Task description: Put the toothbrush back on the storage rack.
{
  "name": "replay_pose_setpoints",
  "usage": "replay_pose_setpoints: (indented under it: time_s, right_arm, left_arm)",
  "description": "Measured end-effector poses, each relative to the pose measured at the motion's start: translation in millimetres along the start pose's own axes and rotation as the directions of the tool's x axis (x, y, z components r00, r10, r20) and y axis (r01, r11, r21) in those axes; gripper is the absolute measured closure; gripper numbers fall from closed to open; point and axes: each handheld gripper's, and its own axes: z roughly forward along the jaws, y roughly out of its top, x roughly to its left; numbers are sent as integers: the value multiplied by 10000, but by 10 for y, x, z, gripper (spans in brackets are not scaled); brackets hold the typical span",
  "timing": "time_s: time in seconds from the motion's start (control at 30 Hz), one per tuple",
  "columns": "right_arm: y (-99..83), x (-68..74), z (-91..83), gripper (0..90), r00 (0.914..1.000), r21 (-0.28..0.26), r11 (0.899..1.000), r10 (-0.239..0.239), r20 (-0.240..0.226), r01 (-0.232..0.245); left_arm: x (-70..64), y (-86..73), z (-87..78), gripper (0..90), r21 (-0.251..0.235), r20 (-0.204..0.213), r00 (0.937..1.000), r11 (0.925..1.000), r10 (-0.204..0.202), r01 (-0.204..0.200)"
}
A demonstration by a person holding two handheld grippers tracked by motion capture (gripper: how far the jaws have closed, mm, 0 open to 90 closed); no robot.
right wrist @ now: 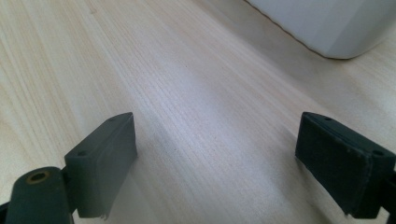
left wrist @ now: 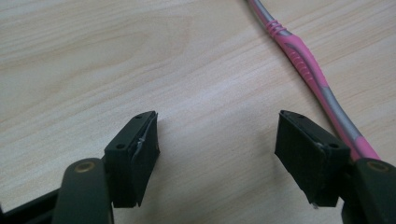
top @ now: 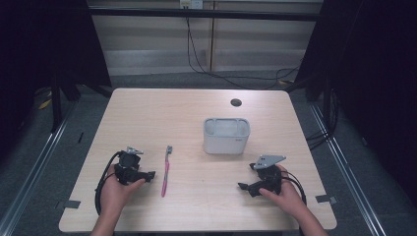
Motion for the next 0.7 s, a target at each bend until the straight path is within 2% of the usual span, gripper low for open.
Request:
replay_pose_setpoints:
  time_s: [0.07,0.23,0.27,0.47,0.7]
  right_arm:
    - [0,0,0,118,10000,2,10000,-3,0,3]
    - [0,0,0,118,10000,5,10000,-1,0,1]
    - [0,0,0,118,10000,-1,10000,-6,-1,6]
    - [0,0,0,118,10000,4,10000,-2,-1,2]
    - [0,0,0,118,10000,-5,10000,25,-2,-25]
  left_arm:
    - [-8,40,8,311,257,123,9999,9997,18,-21]
    - [-29,105,3,329,488,131,9996,9985,235,-241]
    - [-40,143,-10,330,471,76,9994,9983,351,-354]
    - [-57,239,-44,338,394,227,9990,9984,394,-403]
    - [-104,369,-70,363,481,432,9987,9984,272,-293]
